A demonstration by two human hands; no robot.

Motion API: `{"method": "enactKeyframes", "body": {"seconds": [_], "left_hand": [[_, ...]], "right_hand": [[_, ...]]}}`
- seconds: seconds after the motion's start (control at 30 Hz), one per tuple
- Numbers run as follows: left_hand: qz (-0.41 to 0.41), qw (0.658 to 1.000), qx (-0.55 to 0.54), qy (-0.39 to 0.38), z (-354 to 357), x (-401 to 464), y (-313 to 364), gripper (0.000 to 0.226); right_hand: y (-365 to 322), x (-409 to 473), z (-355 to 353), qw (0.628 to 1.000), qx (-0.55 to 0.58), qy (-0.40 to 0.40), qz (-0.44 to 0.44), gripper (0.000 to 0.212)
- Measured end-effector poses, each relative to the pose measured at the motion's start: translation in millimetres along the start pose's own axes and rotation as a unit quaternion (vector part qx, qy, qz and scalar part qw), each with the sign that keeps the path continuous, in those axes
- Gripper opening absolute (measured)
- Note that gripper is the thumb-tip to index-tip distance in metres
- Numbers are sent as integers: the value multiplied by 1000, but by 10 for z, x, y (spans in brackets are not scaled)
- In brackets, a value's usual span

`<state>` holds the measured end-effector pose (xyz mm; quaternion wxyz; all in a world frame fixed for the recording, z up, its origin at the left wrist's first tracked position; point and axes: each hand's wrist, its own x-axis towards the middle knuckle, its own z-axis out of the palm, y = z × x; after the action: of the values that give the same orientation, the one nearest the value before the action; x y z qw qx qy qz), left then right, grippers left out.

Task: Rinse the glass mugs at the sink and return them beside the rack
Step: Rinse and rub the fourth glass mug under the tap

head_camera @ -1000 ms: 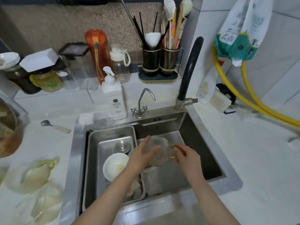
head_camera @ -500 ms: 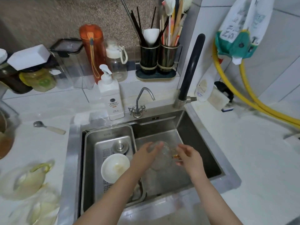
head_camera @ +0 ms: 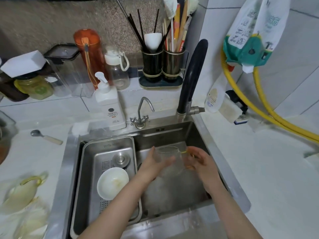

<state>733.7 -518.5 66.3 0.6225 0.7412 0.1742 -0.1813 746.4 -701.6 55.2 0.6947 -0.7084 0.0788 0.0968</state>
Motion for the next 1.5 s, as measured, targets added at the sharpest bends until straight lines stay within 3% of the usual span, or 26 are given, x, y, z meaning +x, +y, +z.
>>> {"method": "enactKeyframes", "body": {"seconds": [0.13,0.33,0.4,0.53,0.57,0.63,0.77,0.9,1.07,1.2,1.5], "left_hand": [[26,998,-38,39,82,31,75,97],[88,985,-60,138,296,133,223,76],[112,978,-70,163,351,189,322,76],[131,969,-70,199,417,294,490,78],[132,966,-66,210,424,324,511,79],[134,963,-45,229,427,389,530,84],[155,966,-14,205,449,467,518,88],[169,972,-24,159,535,477,509,104],[177,975,-28,128,574,443,531,86],[163,980,-25,109,594,425,493,90],[162,980,-13,115,560,471,474,94]], "right_hand": [[-109,157,-123,998,-6,-49,-37,28],[-341,587,-228,994,-63,-80,-37,20],[-419,828,-283,993,-83,-84,-22,30],[-440,1235,-376,982,-128,-138,-12,73],[-420,1319,-394,984,-122,-133,-15,76],[-398,1488,-443,994,-88,-65,-28,57],[-383,1898,-610,979,-172,68,-86,38],[-307,2190,-634,963,-248,80,-73,27],[-244,2416,-647,953,-290,83,-36,14],[-231,2550,-686,964,-254,82,6,20],[-156,2699,-713,957,-278,81,4,20]]}}
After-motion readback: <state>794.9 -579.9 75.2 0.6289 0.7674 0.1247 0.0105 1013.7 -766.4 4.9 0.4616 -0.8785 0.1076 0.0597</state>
